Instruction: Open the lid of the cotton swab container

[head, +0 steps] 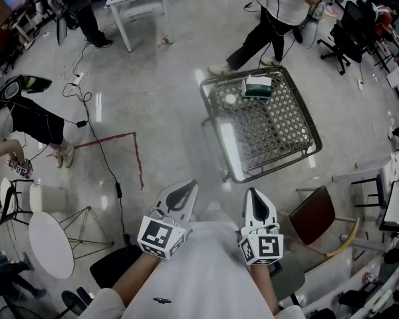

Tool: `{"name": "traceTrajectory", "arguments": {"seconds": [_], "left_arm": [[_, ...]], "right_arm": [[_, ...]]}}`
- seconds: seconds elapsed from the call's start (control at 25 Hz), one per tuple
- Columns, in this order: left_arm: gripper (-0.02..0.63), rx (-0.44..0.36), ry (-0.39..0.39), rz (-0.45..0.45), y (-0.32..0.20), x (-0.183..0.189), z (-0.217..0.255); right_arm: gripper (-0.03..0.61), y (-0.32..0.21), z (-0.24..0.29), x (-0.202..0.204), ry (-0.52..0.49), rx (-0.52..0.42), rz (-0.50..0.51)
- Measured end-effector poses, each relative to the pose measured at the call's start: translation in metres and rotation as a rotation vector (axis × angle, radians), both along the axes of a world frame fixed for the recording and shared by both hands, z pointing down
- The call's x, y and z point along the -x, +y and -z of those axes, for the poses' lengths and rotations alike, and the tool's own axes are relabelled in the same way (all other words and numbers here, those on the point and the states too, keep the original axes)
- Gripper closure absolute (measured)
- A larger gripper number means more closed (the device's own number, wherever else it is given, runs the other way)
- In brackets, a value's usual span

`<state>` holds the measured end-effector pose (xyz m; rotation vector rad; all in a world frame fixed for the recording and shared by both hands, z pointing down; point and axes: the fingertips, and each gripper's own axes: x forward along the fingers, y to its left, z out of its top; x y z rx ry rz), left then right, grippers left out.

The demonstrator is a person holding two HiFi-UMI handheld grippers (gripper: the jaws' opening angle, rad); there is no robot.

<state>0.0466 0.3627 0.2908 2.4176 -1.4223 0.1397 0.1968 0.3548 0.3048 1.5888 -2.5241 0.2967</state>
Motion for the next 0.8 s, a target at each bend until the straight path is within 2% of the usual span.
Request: {"name": "traceTrajectory", "arguments": {"seconds": [0.12, 0.28, 0.44, 0.8], "left_arm": [[0.609, -0.008, -0.008, 0.005, 0.002, -0.011, 0.007], [0.609, -0.016, -0.02, 0.03, 0.002, -0.021, 0.017], [0.609, -0.036, -0.041, 0.047, -0.007, -0.027, 0.023], [0.609, 0.003, -0.067, 0.04, -0.021, -0.053, 0.016]], "right_arm": [[0.578, -0.004, 0.013, -0.011, 0.013, -0.018, 0.003], [0.58, -0.01, 0.012, -0.022, -0.03, 0.015, 0.014], [0.578, -0.024, 0.015, -0.026, -0.062, -0.004, 0.026], [0.578, -0.035, 0.012, -0.044, -0.111, 0.012, 0.034]]}}
